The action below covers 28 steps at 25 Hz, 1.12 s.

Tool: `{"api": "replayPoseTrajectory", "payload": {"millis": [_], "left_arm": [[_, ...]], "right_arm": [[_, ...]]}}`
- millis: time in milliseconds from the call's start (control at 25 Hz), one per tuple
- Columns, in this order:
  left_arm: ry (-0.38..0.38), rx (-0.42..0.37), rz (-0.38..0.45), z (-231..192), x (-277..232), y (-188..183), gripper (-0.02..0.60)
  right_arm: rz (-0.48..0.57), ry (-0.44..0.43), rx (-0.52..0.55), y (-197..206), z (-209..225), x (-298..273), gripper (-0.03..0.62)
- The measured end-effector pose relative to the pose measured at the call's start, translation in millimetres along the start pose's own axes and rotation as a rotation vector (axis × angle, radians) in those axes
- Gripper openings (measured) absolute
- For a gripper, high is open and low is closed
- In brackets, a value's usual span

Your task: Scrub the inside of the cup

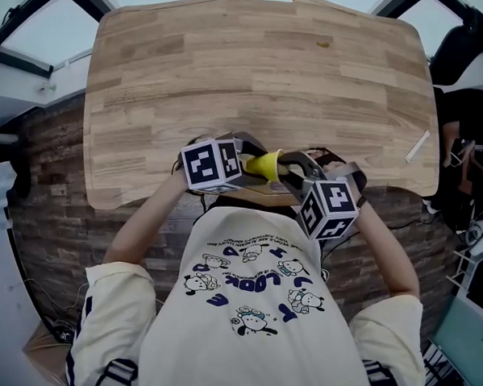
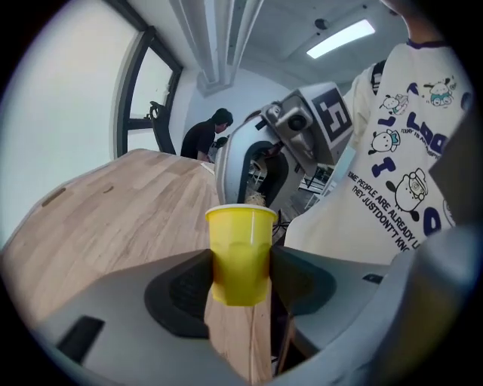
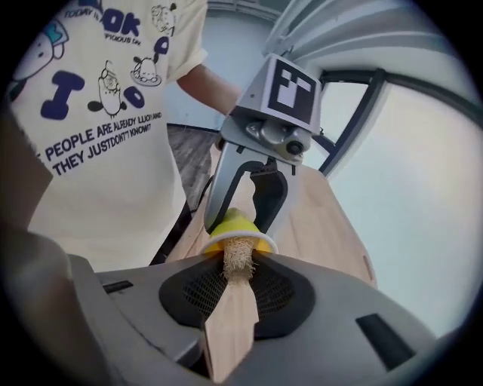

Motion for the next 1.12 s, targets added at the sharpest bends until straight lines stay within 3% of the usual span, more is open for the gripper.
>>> {"api": "replayPoseTrajectory", "payload": {"millis": [120, 280, 640, 920, 1120], "left_arm": [[-0.043, -0.048, -0.026, 1, 1, -2, 0.255], [-0.12, -0.169, -0.083, 3, 1, -3, 0.255], [-0.233, -0.32, -0.15, 5, 2, -10, 0.255], [-0.277, -0.367, -0.147, 4, 10, -16, 0.255], [-0.285, -0.354, -0.142, 3, 13, -17, 0.255]], "right_arm": [[0.001, -0.03, -0.113, 2, 4, -1, 0.081], [0.006, -0.065, -0.26, 4, 8, -2, 0.081], [0.029, -0.152, -0.602, 17, 18, -2, 0.081], [0.098, -0.21, -0.889, 22, 30, 4, 0.081], [0.133, -0.212, -0.953, 25, 33, 8, 0.081]]}}
Point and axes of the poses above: the fingertips, and each gripper's own axes: x backward along the fingers, z to its right, y out of its underside, the point moved 6 cm from there along x, backward along the fingers, and after that the axes turned 14 degrees about y, right-handed, at the moved point
